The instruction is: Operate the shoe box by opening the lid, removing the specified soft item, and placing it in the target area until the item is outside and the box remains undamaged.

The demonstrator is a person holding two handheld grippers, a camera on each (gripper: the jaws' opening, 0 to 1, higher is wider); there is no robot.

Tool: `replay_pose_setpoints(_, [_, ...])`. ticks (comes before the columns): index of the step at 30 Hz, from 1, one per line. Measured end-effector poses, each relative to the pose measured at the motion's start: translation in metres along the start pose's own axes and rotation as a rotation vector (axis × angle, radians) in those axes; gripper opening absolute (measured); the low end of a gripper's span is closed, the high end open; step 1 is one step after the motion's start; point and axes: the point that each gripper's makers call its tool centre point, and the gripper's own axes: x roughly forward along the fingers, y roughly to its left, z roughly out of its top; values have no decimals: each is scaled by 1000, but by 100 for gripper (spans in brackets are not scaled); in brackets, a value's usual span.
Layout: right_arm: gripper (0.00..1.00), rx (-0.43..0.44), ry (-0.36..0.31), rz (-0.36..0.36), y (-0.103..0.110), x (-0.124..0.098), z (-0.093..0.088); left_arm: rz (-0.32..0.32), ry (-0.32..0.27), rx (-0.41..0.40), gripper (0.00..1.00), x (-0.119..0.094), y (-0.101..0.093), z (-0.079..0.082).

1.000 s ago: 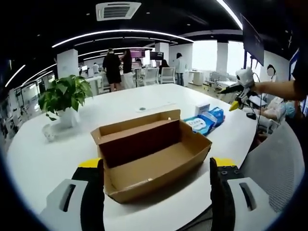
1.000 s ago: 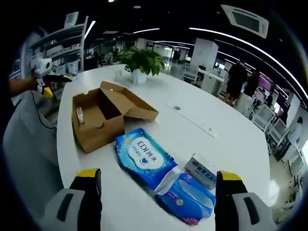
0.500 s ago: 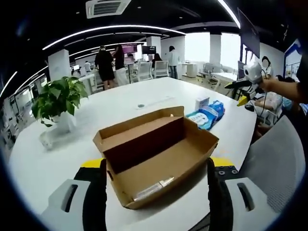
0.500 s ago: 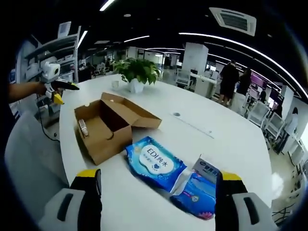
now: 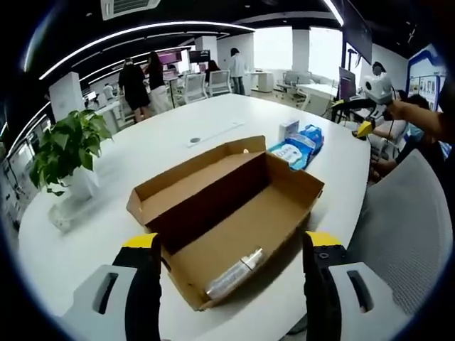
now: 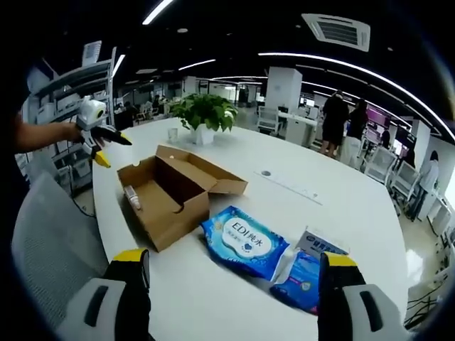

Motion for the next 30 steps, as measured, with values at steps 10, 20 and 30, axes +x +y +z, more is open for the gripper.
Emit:
replay_pose_setpoints(10, [99,-5,-19,10,27,-11,-3,-60,118,80,82,19,8,-9])
replay_pose_setpoints(20, [99,22,-23,27,54,-12,-11,-111,181,149,77,35,13,-1])
replay_pose_setpoints(30, [99,36,-19,36,68,-12,-14,-201,314,212,68,47,14,-17])
